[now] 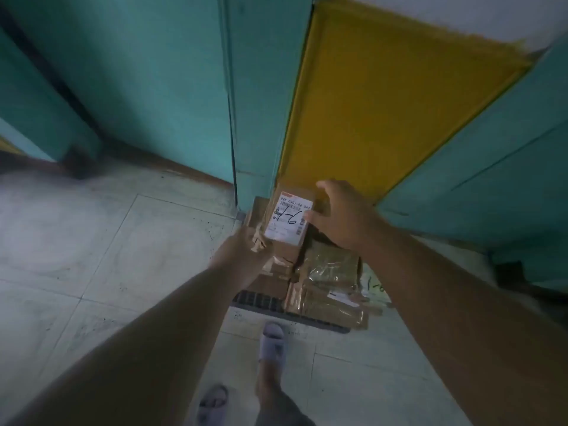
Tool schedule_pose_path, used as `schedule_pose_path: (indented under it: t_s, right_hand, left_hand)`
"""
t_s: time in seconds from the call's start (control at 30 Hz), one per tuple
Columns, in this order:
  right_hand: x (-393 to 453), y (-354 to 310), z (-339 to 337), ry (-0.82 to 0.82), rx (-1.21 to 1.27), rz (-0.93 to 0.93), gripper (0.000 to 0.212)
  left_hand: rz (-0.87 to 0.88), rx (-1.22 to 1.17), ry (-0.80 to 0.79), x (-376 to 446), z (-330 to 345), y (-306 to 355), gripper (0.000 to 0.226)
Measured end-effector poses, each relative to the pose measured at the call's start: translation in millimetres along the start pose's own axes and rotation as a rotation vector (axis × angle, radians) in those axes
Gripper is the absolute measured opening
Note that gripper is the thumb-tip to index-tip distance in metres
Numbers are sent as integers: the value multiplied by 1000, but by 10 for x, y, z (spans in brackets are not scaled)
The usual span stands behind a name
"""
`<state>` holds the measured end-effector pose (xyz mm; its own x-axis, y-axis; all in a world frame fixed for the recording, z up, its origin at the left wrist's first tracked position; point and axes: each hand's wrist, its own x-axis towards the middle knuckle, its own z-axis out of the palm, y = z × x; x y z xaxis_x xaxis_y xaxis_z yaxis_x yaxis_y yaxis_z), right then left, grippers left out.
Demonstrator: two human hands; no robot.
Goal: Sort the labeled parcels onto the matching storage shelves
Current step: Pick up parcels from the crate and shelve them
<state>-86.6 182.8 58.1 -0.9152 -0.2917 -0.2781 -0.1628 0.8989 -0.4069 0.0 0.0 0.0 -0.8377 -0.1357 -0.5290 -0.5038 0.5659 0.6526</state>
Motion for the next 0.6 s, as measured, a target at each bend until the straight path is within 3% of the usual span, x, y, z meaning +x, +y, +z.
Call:
schedule_pose_path:
  t_s: [0.17,0.27,0.33,0.4,0.6]
  right_hand:
    - [401,264,390,-156,144,166,59]
    - [451,366,537,-158,313,237,57]
    - [468,423,607,-148,421,267,53]
    - [466,441,661,-123,498,284,49]
    - [259,480,665,-83,599,293,41]
  left_hand:
    - [-204,-317,-19,468,264,-12,49]
    - [-230,-396,-79,626,402,-83,26]
    - [-251,-575,-95,670,455,-69,10]
    - [-257,-707,-89,681,476,-44,17]
    - [-318,-781,-193,472,409,-26,31]
